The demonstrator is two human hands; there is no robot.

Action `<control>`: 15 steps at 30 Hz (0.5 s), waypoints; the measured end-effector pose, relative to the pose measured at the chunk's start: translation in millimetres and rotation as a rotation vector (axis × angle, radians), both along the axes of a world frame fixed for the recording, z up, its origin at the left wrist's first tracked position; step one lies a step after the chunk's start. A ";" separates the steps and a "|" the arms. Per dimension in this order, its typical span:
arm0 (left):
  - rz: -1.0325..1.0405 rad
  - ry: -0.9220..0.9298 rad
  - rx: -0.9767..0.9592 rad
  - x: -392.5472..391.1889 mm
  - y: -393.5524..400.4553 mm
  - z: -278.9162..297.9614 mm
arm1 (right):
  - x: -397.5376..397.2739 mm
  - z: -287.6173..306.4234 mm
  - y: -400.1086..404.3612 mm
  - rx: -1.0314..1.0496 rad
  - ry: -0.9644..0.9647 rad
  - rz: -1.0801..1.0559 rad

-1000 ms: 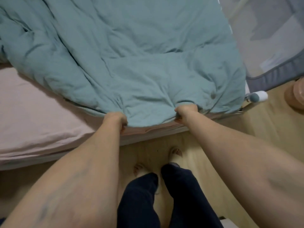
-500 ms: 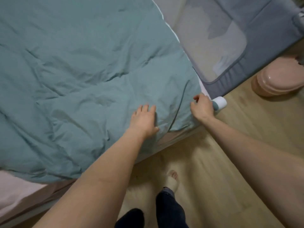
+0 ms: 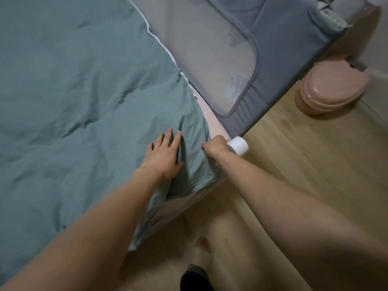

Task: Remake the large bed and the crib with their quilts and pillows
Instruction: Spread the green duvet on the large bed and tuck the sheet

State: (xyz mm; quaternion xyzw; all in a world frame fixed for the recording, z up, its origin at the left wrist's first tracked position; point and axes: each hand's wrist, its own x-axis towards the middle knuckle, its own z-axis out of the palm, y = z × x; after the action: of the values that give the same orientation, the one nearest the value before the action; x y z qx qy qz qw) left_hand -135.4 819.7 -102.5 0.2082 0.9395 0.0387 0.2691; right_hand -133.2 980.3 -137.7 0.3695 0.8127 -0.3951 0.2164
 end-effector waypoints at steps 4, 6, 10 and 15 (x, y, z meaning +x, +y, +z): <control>-0.026 0.001 -0.022 -7.0 16.6 14.6 | 7.5 16.9 10.4 0.105 0.059 0.132; -0.044 0.017 -0.055 -14.1 28.7 17.9 | 7.7 12.8 14.5 0.066 0.051 0.131; -0.061 0.048 -0.067 -23.0 37.2 11.5 | 1.9 -9.5 7.9 -0.030 0.025 0.057; -0.039 0.052 -0.066 -22.5 26.1 -6.4 | 8.7 -8.6 -3.9 -0.138 0.143 0.006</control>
State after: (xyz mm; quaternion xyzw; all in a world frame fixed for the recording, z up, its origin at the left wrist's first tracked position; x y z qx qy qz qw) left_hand -157.9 845.7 -108.9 0.2182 0.9428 -0.0031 0.2522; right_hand -124.4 976.4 -146.3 0.3222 0.7979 -0.4752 0.1839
